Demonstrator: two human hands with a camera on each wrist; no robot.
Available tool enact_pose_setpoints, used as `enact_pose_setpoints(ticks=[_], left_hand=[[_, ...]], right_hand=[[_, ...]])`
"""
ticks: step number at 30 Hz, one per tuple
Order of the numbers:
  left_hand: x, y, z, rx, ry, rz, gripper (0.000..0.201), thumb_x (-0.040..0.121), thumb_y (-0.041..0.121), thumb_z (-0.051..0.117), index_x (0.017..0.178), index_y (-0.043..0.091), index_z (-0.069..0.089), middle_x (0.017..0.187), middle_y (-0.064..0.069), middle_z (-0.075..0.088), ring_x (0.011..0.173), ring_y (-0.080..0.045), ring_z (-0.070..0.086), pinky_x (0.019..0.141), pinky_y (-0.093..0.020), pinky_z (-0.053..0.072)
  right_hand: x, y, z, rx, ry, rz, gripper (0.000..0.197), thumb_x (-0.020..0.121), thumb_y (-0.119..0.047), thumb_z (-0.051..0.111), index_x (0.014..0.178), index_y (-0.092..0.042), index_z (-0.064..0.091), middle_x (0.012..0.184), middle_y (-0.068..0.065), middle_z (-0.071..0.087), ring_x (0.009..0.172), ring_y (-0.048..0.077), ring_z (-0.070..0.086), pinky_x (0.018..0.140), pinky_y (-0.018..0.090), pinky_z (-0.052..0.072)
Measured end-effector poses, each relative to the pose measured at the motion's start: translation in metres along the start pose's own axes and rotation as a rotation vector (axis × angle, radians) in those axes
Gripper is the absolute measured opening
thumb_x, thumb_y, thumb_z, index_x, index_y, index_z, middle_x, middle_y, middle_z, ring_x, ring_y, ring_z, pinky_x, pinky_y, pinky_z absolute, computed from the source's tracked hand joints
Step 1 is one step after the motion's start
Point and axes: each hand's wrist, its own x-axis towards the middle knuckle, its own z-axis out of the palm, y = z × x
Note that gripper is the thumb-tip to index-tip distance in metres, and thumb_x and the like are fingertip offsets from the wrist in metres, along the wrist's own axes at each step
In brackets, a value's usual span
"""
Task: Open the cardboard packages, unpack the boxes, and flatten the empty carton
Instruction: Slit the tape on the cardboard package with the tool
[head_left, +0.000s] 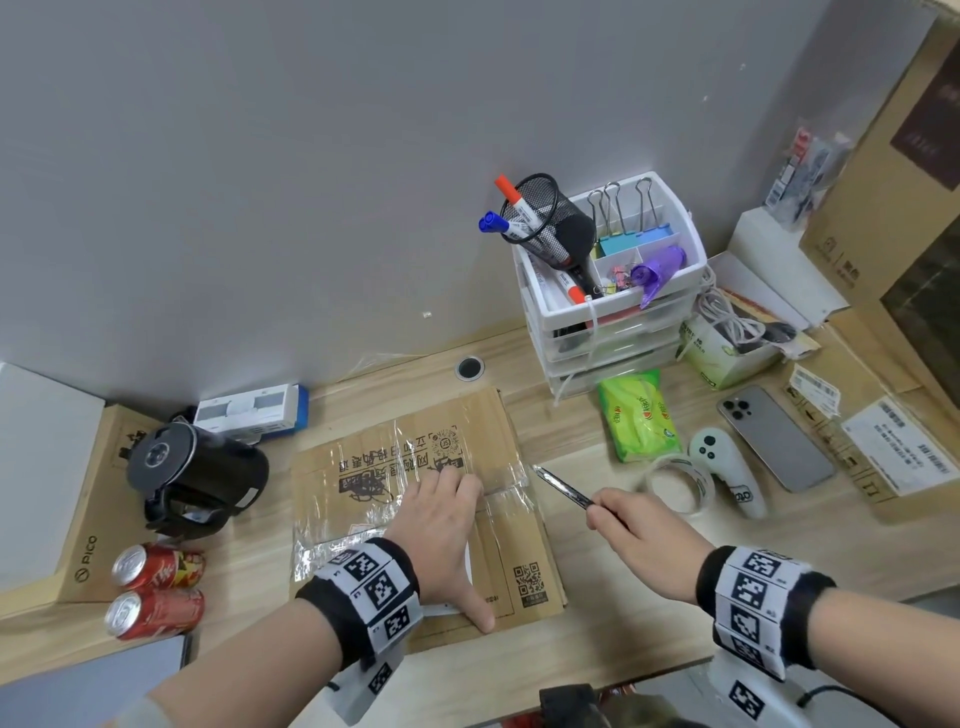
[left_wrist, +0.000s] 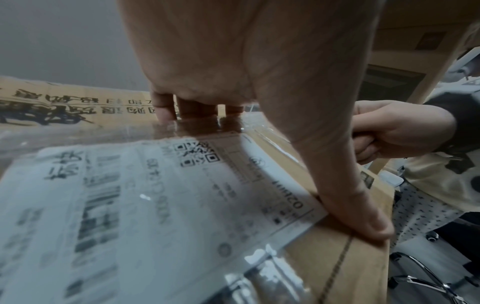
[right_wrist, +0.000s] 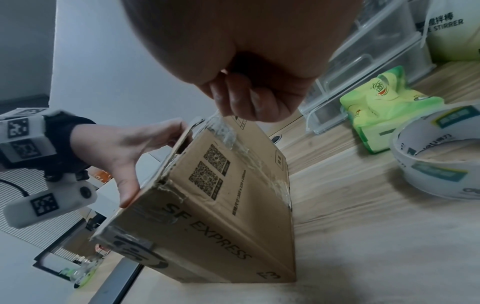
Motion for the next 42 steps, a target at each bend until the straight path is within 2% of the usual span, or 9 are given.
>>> enact_pose_setpoints(ticks=[8, 12, 15, 21, 27, 32, 34, 37, 42], left_hand=[[0.001, -0.001, -0.002, -0.006, -0.015, -0.002, 0.119, 0.031, 0.09, 0.074, 0.122, 0.02, 0.039, 0.115, 0.005, 0.036, 0.103, -0.016, 0.035, 0.104, -0.034, 0.038], [0.002, -0.001, -0.002, -0.004, -0.016, -0.003, 0.118, 0.03, 0.089, 0.074, 0.121, 0.02, 0.041, 0.116, 0.005, 0.037, 0.103, -0.017, 0.036, 0.103, -0.034, 0.038], [0.002, -0.002, -0.002, -0.016, -0.024, -0.001, 0.119, 0.031, 0.09, 0.074, 0.123, 0.021, 0.041, 0.117, 0.005, 0.036, 0.104, -0.017, 0.035, 0.104, -0.034, 0.038], [-0.002, -0.003, -0.001, -0.051, -0.001, 0.005, 0.12, 0.035, 0.09, 0.073, 0.129, 0.023, 0.04, 0.122, 0.007, 0.035, 0.107, -0.014, 0.033, 0.107, -0.033, 0.036], [-0.014, -0.001, 0.006, -0.119, 0.057, -0.012, 0.131, 0.049, 0.081, 0.077, 0.152, 0.022, 0.022, 0.146, 0.005, 0.025, 0.135, -0.017, 0.026, 0.12, -0.032, 0.024], [-0.017, -0.007, 0.014, -0.189, 0.111, 0.006, 0.129, 0.049, 0.082, 0.075, 0.152, 0.024, 0.023, 0.141, 0.007, 0.028, 0.131, -0.014, 0.03, 0.117, -0.032, 0.029], [-0.018, -0.009, 0.015, -0.212, 0.112, 0.018, 0.128, 0.05, 0.083, 0.073, 0.153, 0.026, 0.024, 0.141, 0.008, 0.029, 0.13, -0.013, 0.03, 0.117, -0.03, 0.029], [-0.017, -0.014, 0.017, -0.298, 0.135, 0.021, 0.109, 0.064, 0.083, 0.063, 0.152, 0.027, 0.031, 0.138, 0.01, 0.034, 0.127, -0.01, 0.032, 0.114, -0.028, 0.031], [-0.008, -0.026, 0.015, -0.339, 0.285, -0.038, 0.043, 0.1, 0.046, 0.045, 0.137, 0.027, 0.056, 0.121, 0.008, 0.047, 0.113, -0.012, 0.039, 0.103, -0.032, 0.041]], right_hand=[[-0.024, 0.011, -0.002, 0.026, -0.083, 0.026, 0.034, 0.101, -0.033, 0.045, 0.078, -0.009, 0.055, 0.061, -0.005, 0.046, 0.055, 0.007, 0.039, 0.058, 0.027, 0.036], [-0.037, 0.026, -0.003, 0.096, -0.067, 0.059, 0.027, 0.101, -0.031, 0.045, 0.078, -0.021, 0.056, 0.06, -0.012, 0.048, 0.057, 0.006, 0.042, 0.059, 0.025, 0.038], [-0.039, 0.047, -0.004, 0.121, 0.031, 0.126, 0.024, 0.1, -0.028, 0.047, 0.079, -0.022, 0.058, 0.062, -0.011, 0.051, 0.058, 0.006, 0.046, 0.061, 0.027, 0.041], [-0.02, 0.104, 0.012, -0.037, 0.008, 0.348, 0.026, 0.095, -0.031, 0.053, 0.077, -0.019, 0.067, 0.074, 0.0, 0.068, 0.072, 0.015, 0.061, 0.072, 0.033, 0.049], [0.003, 0.132, 0.044, -0.118, -0.086, 0.409, 0.033, 0.098, -0.019, 0.048, 0.066, -0.023, 0.054, 0.077, 0.004, 0.062, 0.075, 0.024, 0.061, 0.07, 0.034, 0.046], [0.014, 0.145, 0.059, -0.16, -0.123, 0.372, 0.036, 0.095, -0.004, 0.043, 0.068, -0.028, 0.047, 0.088, 0.009, 0.06, 0.082, 0.025, 0.058, 0.07, 0.027, 0.036], [0.015, 0.145, 0.062, -0.173, -0.122, 0.332, 0.032, 0.093, -0.001, 0.043, 0.08, -0.027, 0.055, 0.093, 0.009, 0.06, 0.088, 0.024, 0.057, 0.076, 0.026, 0.038], [0.017, 0.141, 0.067, -0.216, -0.088, 0.286, 0.031, 0.094, -0.003, 0.046, 0.118, -0.012, 0.064, 0.108, 0.01, 0.061, 0.103, 0.027, 0.057, 0.095, 0.032, 0.044], [0.013, 0.123, 0.064, -0.345, -0.039, 0.281, 0.045, 0.083, -0.005, 0.053, 0.126, -0.014, 0.062, 0.118, 0.003, 0.062, 0.111, 0.026, 0.058, 0.097, 0.034, 0.047]])
